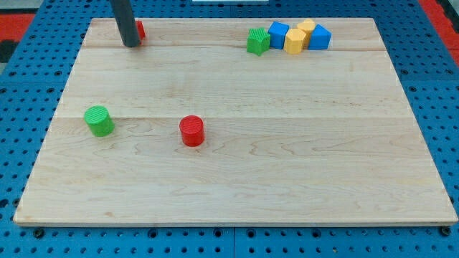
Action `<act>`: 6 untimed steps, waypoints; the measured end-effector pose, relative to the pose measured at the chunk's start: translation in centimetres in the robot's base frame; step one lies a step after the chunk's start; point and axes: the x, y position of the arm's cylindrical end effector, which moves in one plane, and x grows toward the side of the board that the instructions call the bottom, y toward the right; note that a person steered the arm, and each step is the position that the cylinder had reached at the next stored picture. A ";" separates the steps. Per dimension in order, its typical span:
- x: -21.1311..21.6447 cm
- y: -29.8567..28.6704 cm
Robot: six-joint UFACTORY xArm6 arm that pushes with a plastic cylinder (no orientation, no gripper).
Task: Nudge the right side of the green circle
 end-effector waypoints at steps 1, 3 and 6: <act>6.4 3.4; 20.0 2.8; 25.9 -4.0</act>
